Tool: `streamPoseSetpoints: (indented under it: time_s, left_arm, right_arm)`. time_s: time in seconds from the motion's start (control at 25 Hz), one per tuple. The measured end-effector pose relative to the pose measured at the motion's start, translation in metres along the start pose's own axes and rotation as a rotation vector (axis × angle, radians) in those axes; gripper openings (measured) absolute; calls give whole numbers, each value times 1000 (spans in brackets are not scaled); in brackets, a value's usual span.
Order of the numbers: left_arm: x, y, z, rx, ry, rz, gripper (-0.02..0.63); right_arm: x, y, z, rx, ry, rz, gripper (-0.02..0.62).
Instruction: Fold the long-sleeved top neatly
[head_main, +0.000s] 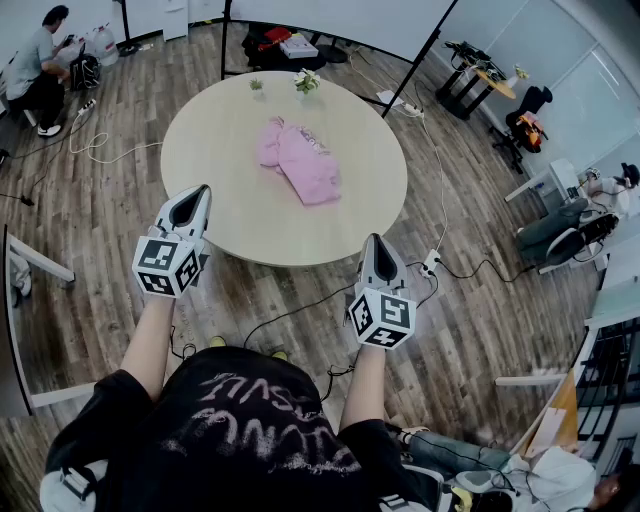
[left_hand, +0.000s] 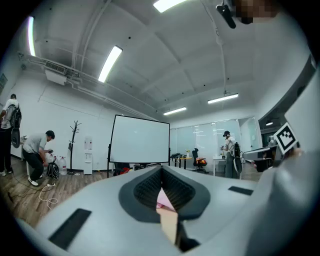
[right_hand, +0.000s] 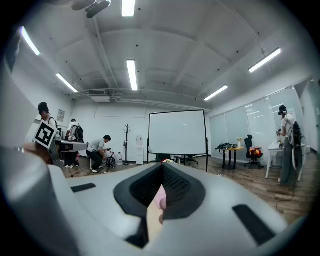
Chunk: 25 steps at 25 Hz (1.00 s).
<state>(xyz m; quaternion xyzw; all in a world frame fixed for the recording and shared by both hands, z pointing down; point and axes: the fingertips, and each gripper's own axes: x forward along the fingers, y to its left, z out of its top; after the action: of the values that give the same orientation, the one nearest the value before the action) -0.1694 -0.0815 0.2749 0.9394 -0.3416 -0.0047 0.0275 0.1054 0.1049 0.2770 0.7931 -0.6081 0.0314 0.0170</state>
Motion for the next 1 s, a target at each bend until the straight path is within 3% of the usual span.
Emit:
streamPoseSetpoints:
  time_s: [1.0]
  left_arm:
    - [41,-67,-29,42,67,45,6]
  right_arm:
    - [1,-70,-31,35,15,60,5]
